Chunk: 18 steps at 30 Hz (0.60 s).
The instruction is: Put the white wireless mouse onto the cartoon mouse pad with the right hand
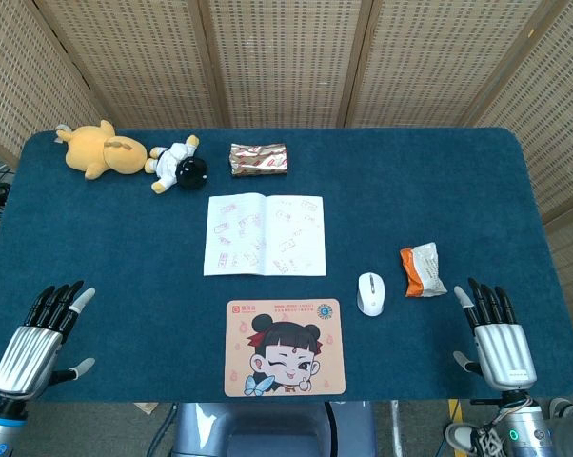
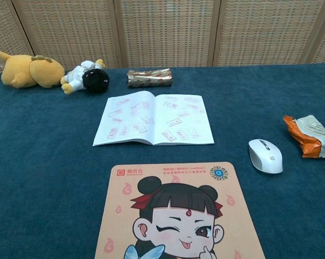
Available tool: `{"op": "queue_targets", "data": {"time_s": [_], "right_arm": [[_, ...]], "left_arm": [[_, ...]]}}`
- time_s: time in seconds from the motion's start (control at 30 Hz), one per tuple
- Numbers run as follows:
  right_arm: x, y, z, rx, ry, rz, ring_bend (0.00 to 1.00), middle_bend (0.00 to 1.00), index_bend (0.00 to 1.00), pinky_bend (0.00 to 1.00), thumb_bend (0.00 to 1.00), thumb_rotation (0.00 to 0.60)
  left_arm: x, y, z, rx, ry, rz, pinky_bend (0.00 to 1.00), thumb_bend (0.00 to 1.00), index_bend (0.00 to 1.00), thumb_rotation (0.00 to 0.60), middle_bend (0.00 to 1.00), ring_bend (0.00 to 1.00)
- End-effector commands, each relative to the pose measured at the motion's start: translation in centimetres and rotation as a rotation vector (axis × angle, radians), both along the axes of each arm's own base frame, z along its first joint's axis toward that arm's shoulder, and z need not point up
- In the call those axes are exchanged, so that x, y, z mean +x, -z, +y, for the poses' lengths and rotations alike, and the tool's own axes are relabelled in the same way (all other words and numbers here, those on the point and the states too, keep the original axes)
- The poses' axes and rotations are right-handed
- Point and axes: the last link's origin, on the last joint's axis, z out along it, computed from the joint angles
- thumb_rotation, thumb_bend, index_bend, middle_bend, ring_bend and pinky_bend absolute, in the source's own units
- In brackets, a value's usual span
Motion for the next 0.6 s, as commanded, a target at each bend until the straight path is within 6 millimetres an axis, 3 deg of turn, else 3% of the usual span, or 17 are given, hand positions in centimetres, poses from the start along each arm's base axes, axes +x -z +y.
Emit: {"op": "queue_targets", "data": {"time_s": [0.03,0.6], "right_arm": [[-0.02,0.01,0.02,0.001,0.001,0.0,0.0,0.0,0.0,0.0,0.0,0.6],[-0.03,0.14,0.02,0.005,0.0,0.001,0.0,0.0,0.0,0.0,0.0,0.6]], "left_arm": [[0.01,0.0,0.0,0.0,0.001,0.0,0.0,0.06,0.0,0.6,0.0,0.0],[-0.02,-0.13,0.08,0.002,-0.002,-0.008,0.0,0.06,0.0,0.6,0.0,0.0]]}}
